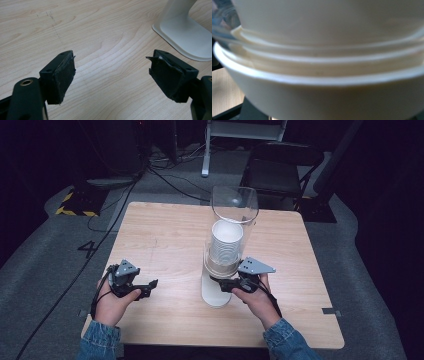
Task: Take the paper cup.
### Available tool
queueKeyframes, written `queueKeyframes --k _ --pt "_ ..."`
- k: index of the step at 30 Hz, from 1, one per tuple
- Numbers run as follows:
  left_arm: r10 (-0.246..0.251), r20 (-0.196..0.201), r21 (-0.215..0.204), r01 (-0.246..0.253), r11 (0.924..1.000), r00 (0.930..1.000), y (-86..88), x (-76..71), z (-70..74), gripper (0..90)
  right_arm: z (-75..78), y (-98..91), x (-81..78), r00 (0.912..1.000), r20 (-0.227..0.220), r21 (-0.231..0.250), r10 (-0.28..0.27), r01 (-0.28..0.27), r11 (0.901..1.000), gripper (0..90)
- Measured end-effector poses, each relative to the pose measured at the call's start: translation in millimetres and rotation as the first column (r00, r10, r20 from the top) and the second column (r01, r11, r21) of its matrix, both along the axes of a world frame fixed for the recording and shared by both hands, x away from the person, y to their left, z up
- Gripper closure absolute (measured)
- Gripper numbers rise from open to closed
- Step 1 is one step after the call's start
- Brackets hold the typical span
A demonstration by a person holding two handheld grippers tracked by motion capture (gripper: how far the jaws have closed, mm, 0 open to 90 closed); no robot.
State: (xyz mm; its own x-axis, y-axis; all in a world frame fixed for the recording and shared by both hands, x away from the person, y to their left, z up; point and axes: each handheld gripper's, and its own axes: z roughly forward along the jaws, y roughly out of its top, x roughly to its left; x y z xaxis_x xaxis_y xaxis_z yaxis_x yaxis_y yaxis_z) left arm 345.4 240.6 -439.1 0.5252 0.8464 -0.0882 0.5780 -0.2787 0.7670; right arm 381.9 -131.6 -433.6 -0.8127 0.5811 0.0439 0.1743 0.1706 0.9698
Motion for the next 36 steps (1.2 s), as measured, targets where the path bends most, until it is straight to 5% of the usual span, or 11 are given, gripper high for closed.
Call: queueKeyframes --k 36 --pt "-0.002 -0.010 0.001 0.002 1.0000 0.9999 0.8 -0.4 -2.4 21.0 -7.4 -2.9 -2.5 0.9965 -0.083 -0.051 0.014 -0.018 0.9985 36.1"
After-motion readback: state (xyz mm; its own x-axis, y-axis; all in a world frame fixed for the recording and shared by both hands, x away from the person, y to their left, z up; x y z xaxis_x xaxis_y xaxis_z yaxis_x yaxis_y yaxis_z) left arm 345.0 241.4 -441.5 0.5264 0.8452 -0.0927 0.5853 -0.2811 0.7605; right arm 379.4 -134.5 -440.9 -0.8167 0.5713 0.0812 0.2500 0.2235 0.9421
